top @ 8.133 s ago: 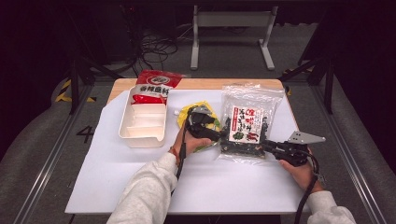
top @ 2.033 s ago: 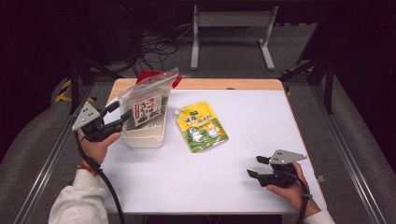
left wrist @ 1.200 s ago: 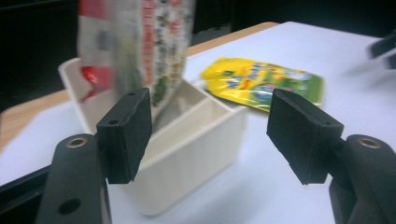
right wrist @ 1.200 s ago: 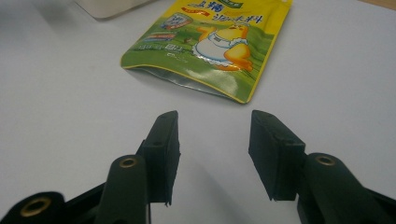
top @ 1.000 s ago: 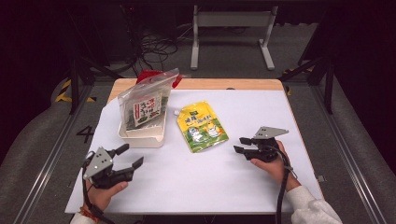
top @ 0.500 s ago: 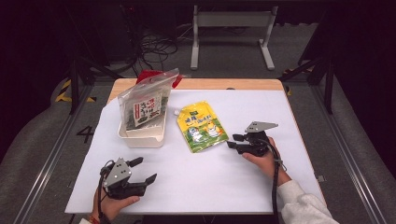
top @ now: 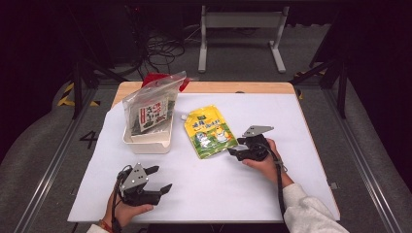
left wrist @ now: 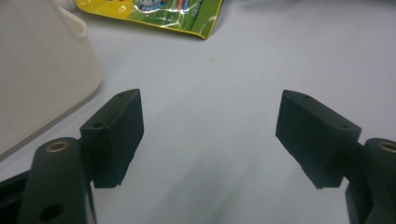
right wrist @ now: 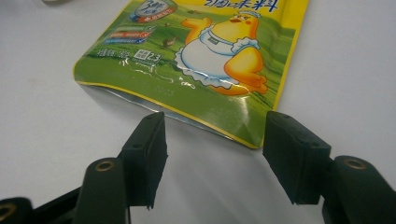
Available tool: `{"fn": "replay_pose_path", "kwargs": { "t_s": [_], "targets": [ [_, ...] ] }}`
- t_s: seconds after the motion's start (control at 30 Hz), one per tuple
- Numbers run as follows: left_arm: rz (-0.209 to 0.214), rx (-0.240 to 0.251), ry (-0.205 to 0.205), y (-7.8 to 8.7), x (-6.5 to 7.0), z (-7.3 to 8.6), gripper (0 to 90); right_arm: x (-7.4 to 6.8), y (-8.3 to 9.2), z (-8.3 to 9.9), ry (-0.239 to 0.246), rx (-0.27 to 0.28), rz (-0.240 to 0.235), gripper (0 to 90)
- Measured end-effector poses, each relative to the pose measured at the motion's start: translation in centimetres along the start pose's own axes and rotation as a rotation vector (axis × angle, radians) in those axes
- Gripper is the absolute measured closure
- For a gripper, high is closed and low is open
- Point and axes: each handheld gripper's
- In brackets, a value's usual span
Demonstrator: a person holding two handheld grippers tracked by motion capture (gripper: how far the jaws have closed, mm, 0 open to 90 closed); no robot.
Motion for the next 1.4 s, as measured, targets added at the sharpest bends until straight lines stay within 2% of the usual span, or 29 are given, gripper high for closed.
{"fn": "replay_pose_path", "kwargs": {
  "t_s": [0.1,0.23,0.3,0.37,0.43,0.47,0.57,0.6,0.63,0.67,0.7,0.73,0.8,0.87,0.93,0.97,1.07,1.13,1.17,1.23,1.3,1.4],
  "targets": [
    [0.023,-0.014,0.015,-1.1,0.0,-0.6,24.3,-0.3,-0.4,-0.1,0.026,-0.015,0.003,37.5],
    [0.084,-0.06,0.04,-3.5,0.4,-1.4,21.3,0.0,-0.4,-0.2,-0.011,0.018,-0.006,36.0],
    [0.077,-0.088,0.055,-4.8,0.7,-2.0,19.9,0.2,-0.4,-0.4,-0.027,0.039,-0.01,38.1],
    [0.092,-0.1,0.078,-6.1,0.7,-2.7,18.1,0.2,-0.5,-0.6,-0.031,0.049,-0.009,42.4],
    [0.079,-0.1,0.085,-7.3,0.6,-3.6,15.9,0.0,-0.8,-0.9,-0.029,0.046,-0.014,42.2],
    [0.084,-0.096,0.112,-7.9,0.3,-4.0,15.2,-0.1,-0.9,-0.9,-0.019,0.04,-0.015,41.6],
    [0.057,-0.087,0.19,-9.5,-0.6,-5.1,14.2,-0.4,-0.8,-0.8,-0.014,0.031,-0.026,40.3],
    [0.057,-0.079,0.232,-10.0,-0.9,-5.4,13.7,-0.4,-0.6,-0.7,-0.02,0.038,-0.029,40.3],
    [0.057,-0.079,0.232,-10.0,-0.9,-5.4,13.4,-0.3,-0.5,-0.6,-0.024,0.042,-0.03,40.2],
    [0.04,-0.085,0.29,-10.8,-1.5,-5.9,12.7,-0.2,-0.4,-0.5,-0.029,0.042,-0.032,39.9],
    [0.041,-0.083,0.331,-11.1,-1.7,-6.0,12.6,-0.2,-0.3,-0.4,-0.033,0.044,-0.032,39.6],
    [0.041,-0.083,0.331,-11.1,-1.7,-6.0,11.8,-0.1,-0.2,-0.4,-0.033,0.043,-0.032,39.3],
    [0.019,-0.107,0.383,-12.2,-2.4,-6.2,11.7,-0.1,-0.2,-0.4,-0.031,0.049,-0.03,38.9],
    [0.041,-0.103,0.399,-12.7,-2.3,-6.5,9.4,-0.2,-0.4,-0.5,-0.017,0.055,-0.024,39.0],
    [0.027,-0.097,0.41,-12.9,-2.3,-6.7,9.1,-0.2,-0.4,-0.5,-0.016,0.057,-0.026,39.4],
    [0.051,-0.081,0.432,-13.2,-2.5,-6.7,9.1,-0.2,-0.6,-0.6,-0.016,0.056,-0.029,39.5],
    [0.054,-0.071,0.475,-13.5,-2.9,-6.9,8.5,-0.2,-0.9,-0.7,-0.015,0.055,-0.026,40.8],
    [0.074,-0.063,0.513,-13.8,-3.0,-7.1,7.1,-0.1,-0.9,-0.8,-0.022,0.062,-0.023,40.8],
    [0.084,-0.062,0.513,-14.0,-3.2,-7.2,5.8,0.0,-1.0,-0.8,-0.029,0.066,-0.02,40.6],
    [0.088,-0.045,0.54,-14.3,-3.2,-7.3,5.5,0.1,-1.1,-1.0,-0.039,0.077,-0.014,40.1],
    [0.108,-0.038,0.566,-14.5,-3.3,-7.5,3.6,0.1,-1.2,-1.0,-0.044,0.078,-0.008,39.3],
    [0.153,-0.025,0.626,-14.7,-3.8,-7.6,3.4,0.3,-1.5,-0.9,-0.066,0.076,-0.012,38.9]
  ]
}}
Point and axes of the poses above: each handheld gripper's, and its own axes: y roughly backward along the jaws, z roughly out of its underside, x roughly to its right, and after that the axes turned 2 degrees about y, right-handed
